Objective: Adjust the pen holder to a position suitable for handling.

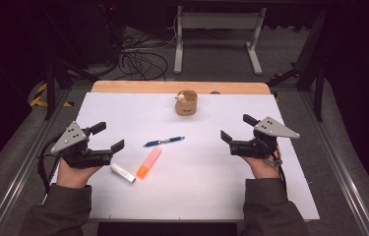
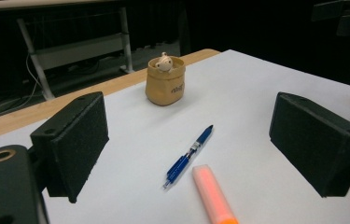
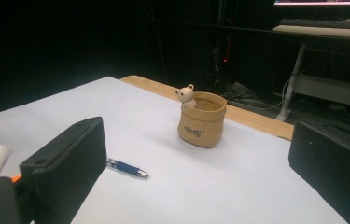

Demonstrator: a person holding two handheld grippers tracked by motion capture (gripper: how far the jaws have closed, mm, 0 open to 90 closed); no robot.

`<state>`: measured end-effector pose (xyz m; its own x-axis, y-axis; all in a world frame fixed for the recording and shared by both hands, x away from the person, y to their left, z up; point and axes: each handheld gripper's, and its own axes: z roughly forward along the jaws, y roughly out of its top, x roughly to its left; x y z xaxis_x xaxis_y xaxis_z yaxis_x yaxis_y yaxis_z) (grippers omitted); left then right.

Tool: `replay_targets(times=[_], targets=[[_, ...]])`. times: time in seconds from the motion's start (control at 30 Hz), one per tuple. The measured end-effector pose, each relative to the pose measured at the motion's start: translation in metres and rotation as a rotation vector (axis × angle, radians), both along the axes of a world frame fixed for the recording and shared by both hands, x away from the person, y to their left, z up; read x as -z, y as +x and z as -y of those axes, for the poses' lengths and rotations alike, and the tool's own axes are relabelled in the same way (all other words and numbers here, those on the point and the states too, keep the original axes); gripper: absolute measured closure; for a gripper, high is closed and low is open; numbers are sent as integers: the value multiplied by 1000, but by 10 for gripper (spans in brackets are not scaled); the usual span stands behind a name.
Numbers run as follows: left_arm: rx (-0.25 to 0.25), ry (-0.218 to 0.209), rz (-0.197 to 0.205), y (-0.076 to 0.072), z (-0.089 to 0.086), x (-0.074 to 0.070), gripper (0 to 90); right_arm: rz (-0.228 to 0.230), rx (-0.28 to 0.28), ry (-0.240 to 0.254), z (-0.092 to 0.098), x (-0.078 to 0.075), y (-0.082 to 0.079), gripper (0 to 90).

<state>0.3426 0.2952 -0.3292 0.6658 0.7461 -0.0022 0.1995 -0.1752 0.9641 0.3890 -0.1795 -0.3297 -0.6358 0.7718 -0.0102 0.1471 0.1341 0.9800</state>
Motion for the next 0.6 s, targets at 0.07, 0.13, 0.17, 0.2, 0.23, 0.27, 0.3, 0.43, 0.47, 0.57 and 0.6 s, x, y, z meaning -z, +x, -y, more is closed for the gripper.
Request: replay_targets(times=[0.07, 0.13, 0.17, 0.2, 0.23, 0.27, 0.3, 0.43, 0.47, 0.57, 0.6], targets=[[1, 5, -3, 0, 0, 0, 123, -6, 3, -8, -4, -1, 2, 72], [0, 6, 0, 0, 0, 0, 123, -8, 1, -10, -7, -1, 3, 76], [-1, 5, -2, 0, -1, 0, 123, -8, 1, -14, -12, -1, 5, 85], [-2, 5, -5, 1, -2, 0, 123, -5, -4, -9, -15, -1, 6, 95], [-4, 6, -7, 1, -2, 0, 123, -2, -3, -10, -17, -1, 7, 103], [-4, 6, -7, 1, -2, 0, 123, -2, 3, -13, -19, -1, 8, 113], [-5, 7, -7, 1, -2, 0, 123, -7, 8, -13, -22, -1, 9, 122], [-3, 6, -9, 0, -2, -1, 123, -8, 8, -19, -29, -1, 13, 142], [-3, 9, -9, 0, -2, -1, 123, -16, 1, -27, -35, -1, 15, 155], [1, 11, -10, 0, -2, -1, 125, -16, 2, -47, -43, -3, 19, 170], [1, 11, -10, 0, -2, -1, 126, -16, 2, -47, -43, -3, 19, 170]])
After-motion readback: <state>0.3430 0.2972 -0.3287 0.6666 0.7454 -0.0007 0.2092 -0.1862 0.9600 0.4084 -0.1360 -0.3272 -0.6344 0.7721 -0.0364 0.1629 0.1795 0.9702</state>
